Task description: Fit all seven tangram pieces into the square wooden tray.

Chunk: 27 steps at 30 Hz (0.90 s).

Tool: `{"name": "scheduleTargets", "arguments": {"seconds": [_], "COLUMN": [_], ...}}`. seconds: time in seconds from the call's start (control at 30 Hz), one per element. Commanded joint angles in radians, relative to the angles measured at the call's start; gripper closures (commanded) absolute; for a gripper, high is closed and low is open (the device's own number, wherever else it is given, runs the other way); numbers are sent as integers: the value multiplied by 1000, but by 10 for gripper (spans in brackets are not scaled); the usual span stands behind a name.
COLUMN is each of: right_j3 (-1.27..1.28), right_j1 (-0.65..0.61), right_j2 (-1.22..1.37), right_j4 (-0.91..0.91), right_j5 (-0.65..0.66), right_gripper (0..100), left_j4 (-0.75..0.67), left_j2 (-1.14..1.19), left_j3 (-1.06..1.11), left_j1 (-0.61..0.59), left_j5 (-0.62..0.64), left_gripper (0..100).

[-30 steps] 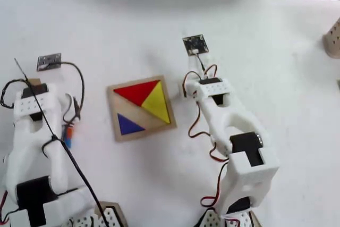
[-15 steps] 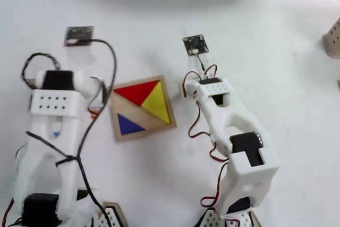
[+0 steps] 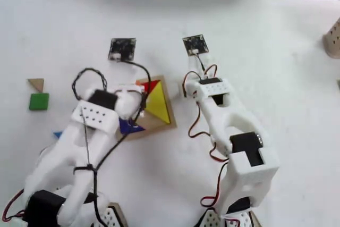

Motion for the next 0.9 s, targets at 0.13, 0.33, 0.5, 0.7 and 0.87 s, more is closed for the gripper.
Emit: {"name": "scheduleTargets", "arguments": {"seconds": [0.13, 0.33, 0.5, 0.7, 0.87], "right_j3": [-41, -41, -41, -41, -41], "right_j1": [5, 8, 7, 7, 7], "right_j2": [-8, -8, -8, -8, -8], "right_j4": [-15, -15, -15, -15, -15], "right_j5": [14, 14, 14, 14, 14], "right_gripper": [979, 979, 979, 981, 981], "left_j4": [-330, -290, -155, -124, -124], "left_j2": [-53, -44, -44, -50, -54], "left_j3": [192, 195, 196, 193, 186], "left_j1": [-68, -116, -111, -119, -179], "left_j5": [77, 68, 66, 66, 64], "left_gripper": [976, 969, 841, 784, 786]}}
